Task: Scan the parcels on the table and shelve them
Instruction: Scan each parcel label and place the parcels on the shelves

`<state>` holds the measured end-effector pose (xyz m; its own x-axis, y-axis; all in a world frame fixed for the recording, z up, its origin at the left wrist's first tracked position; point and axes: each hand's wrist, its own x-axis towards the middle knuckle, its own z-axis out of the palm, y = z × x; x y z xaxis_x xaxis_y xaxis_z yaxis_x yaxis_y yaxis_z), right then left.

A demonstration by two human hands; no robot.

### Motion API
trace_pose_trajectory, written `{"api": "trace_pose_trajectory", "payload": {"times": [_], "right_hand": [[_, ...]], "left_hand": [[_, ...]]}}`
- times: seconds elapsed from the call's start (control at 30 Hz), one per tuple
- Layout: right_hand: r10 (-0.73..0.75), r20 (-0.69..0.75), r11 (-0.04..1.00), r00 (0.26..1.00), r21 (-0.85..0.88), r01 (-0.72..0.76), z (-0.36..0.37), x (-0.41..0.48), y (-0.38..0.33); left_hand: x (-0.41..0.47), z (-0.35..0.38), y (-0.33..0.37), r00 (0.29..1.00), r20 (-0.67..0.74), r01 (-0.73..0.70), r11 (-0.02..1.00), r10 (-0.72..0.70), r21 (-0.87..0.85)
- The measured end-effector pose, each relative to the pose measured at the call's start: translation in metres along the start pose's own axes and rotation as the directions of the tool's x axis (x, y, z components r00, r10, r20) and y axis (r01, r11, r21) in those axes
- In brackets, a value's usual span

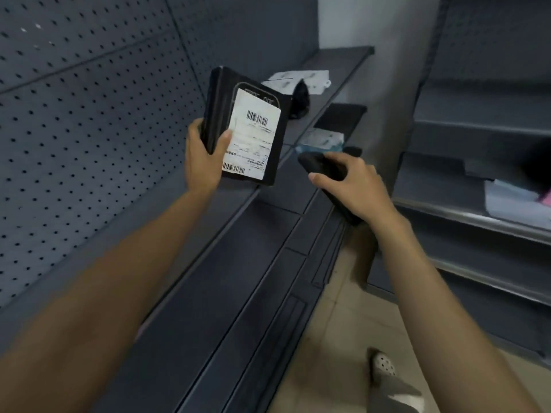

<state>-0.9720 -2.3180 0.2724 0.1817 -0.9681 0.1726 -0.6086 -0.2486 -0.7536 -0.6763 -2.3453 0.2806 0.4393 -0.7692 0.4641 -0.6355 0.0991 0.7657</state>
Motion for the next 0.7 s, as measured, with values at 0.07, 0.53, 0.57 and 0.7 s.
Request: {"api": "trace_pose_trajectory", "payload": {"times": [0.07,0.53,0.57,0.7], "right_hand": [[-0.075,0.084,0.997,0.994,-0.013,0.076,0.009,0.050,-0.001],[-0.311,0.475,0.938,0.823,0.015,0.346,0.030,0.225,0.026],[-0.308,0.478,0.940,0.823,0.018,0.341,0.027,0.231,0.030],[-0.268,0.465,0.951,0.844,-0.013,0.309,0.011,0.254,0.045]], "left_hand": [[0.012,0.003,-0.014,0.991,-0.097,0.097,0.995,-0.095,0.016],[0.044,0.071,-0.026,0.631,-0.372,0.690,0.711,-0.681,-0.133],[0.046,0.080,-0.023,0.630,-0.360,0.693,0.707,-0.688,-0.139],[0.058,0.118,-0.013,0.712,-0.235,0.672,0.739,-0.662,-0.044]]}}
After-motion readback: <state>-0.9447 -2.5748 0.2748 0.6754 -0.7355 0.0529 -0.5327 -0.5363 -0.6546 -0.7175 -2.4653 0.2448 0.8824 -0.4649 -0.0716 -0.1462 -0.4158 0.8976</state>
